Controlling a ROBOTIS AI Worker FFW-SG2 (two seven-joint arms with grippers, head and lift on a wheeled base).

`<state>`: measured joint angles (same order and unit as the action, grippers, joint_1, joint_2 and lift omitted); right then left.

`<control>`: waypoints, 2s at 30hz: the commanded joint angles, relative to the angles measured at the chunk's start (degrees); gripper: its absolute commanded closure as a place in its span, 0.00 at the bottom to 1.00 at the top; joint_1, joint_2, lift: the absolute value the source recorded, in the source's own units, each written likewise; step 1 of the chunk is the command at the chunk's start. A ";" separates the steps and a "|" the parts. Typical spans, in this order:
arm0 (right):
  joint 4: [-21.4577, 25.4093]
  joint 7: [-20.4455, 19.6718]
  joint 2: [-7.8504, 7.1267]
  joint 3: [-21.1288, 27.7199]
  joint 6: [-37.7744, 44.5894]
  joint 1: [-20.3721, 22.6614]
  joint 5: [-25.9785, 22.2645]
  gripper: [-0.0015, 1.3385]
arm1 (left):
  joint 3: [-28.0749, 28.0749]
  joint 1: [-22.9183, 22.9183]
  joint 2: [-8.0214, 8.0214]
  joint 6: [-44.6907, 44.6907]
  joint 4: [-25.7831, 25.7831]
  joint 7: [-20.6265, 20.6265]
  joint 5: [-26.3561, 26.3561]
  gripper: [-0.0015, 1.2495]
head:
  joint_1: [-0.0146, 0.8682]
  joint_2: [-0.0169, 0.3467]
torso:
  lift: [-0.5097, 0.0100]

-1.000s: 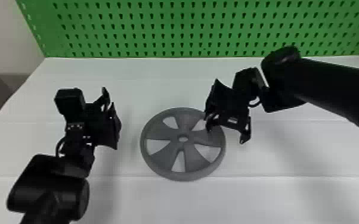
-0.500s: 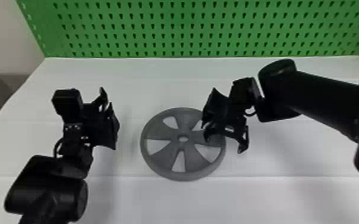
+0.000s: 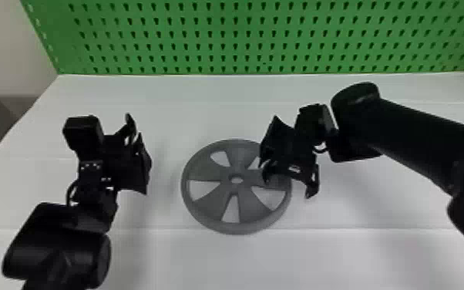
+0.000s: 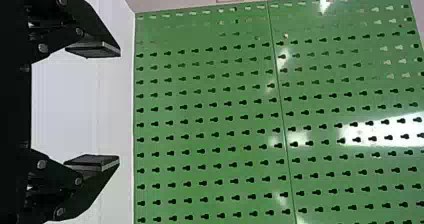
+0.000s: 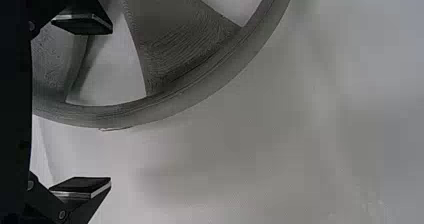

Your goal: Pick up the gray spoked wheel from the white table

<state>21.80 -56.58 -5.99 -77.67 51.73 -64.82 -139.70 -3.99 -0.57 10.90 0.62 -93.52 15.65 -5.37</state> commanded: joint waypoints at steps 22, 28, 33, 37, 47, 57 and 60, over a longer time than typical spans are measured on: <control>0.08 0.06 -0.43 -0.29 -1.63 1.45 0.83 0.26 | 0.12 -0.22 0.00 0.00 -0.17 0.09 -0.08 0.39 | 0.90 0.23 | 0.82; 0.08 0.06 -0.43 -0.29 -1.72 1.18 1.18 0.36 | 0.03 -0.22 0.00 0.00 -0.17 0.09 0.01 0.39 | 0.90 0.23 | 0.82; 0.08 0.06 -0.43 -0.29 -1.98 1.10 1.27 0.43 | -0.06 -0.22 0.00 0.00 -0.17 0.09 0.01 0.39 | 0.90 0.23 | 0.82; 0.17 0.06 -0.43 -0.29 -1.98 1.10 1.27 0.44 | -0.06 -0.22 0.00 0.00 -0.17 0.09 0.01 0.39 | 0.90 0.23 | 0.82; 0.17 0.06 -0.43 0.15 -2.07 1.10 1.18 0.60 | -0.06 -0.31 0.00 0.00 -0.17 0.09 0.01 0.39 | 0.90 0.23 | 0.82; 0.34 0.06 -0.43 0.15 -2.07 1.10 1.54 0.73 | -0.06 -0.40 0.00 0.00 -0.17 0.09 0.10 0.39 | 0.90 0.23 | 0.82; 0.43 0.06 -0.43 0.24 -2.07 1.10 1.54 0.73 | -0.06 -0.40 0.00 0.00 -0.17 0.09 0.10 0.39 | 0.90 0.23 | 0.82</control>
<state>22.12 -56.51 -6.42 -77.45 49.66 -63.72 -138.19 -4.04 -0.95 10.90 0.61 -93.69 15.73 -5.30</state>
